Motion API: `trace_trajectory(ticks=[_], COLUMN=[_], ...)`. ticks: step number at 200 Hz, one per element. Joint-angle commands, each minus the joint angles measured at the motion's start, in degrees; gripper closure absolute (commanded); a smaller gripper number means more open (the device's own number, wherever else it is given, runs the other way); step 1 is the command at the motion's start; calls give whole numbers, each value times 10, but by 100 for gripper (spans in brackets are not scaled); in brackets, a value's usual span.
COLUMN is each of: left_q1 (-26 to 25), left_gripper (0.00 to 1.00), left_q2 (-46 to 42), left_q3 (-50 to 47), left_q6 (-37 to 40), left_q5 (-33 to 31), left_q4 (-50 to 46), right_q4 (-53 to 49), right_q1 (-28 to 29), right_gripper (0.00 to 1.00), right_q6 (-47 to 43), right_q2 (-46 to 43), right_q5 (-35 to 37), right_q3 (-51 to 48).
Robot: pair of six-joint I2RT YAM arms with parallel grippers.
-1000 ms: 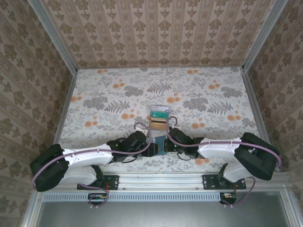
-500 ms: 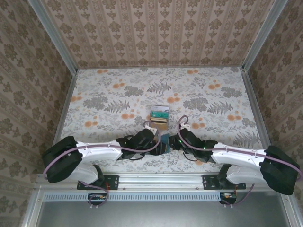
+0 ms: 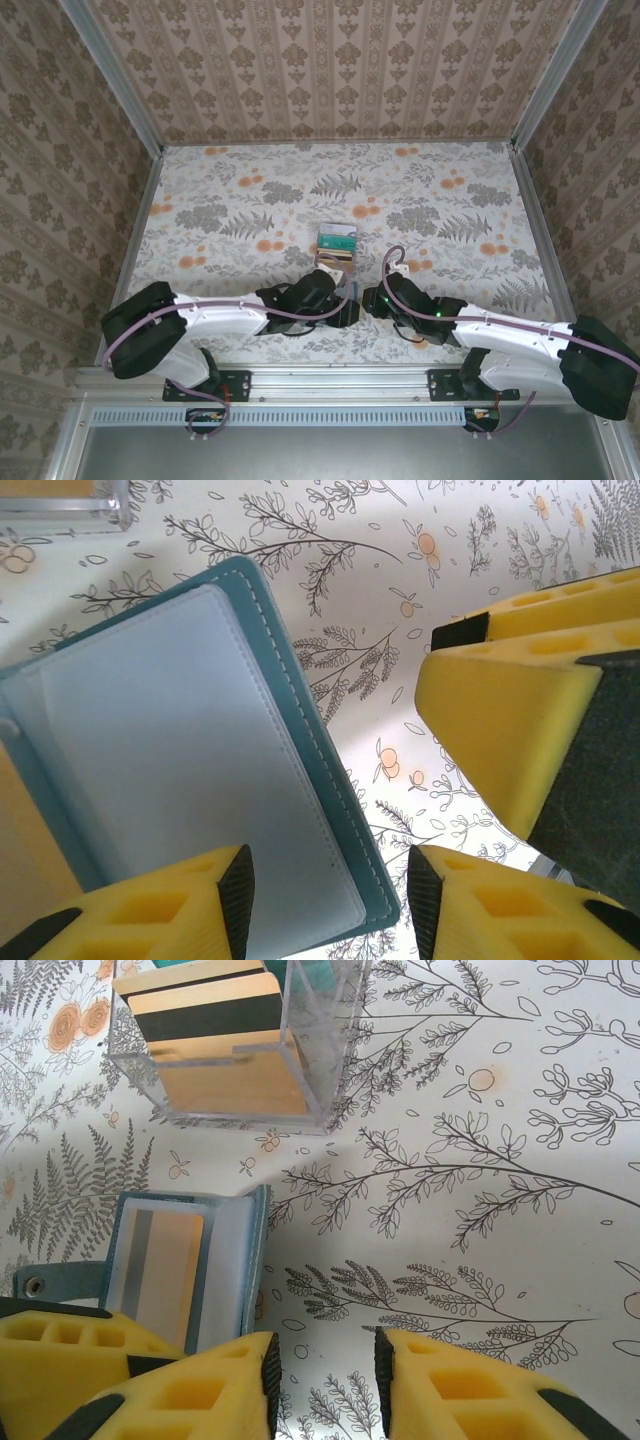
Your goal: Take the credit cards out of the card holder
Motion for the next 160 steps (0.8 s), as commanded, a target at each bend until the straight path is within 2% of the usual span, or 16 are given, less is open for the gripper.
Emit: trace_trajectory(ticks=[1, 40, 77, 101, 160], left_q1=[12, 30, 68, 92, 99], left_gripper=[53, 55, 69, 71, 77], left_q2=[-39, -80, -130, -160, -164], left_q3=[-15, -39, -71, -98, -119], left_q6=[9, 8, 1, 0, 1], left_q5=[-22, -41, -62, -63, -53], left_q4=[-28, -59, -107, -114, -86], right_q4=[-2, 4, -2, 0, 27], right_q1=[-2, -2, 3, 10, 31], right_gripper=[66, 66, 68, 71, 75], right_q6=[-18, -32, -47, -54, -49], right_q2=[-10, 0, 14, 28, 159], right_q5=[-7, -30, -58, -71, -131], right_q3=[-1, 21, 54, 77, 140])
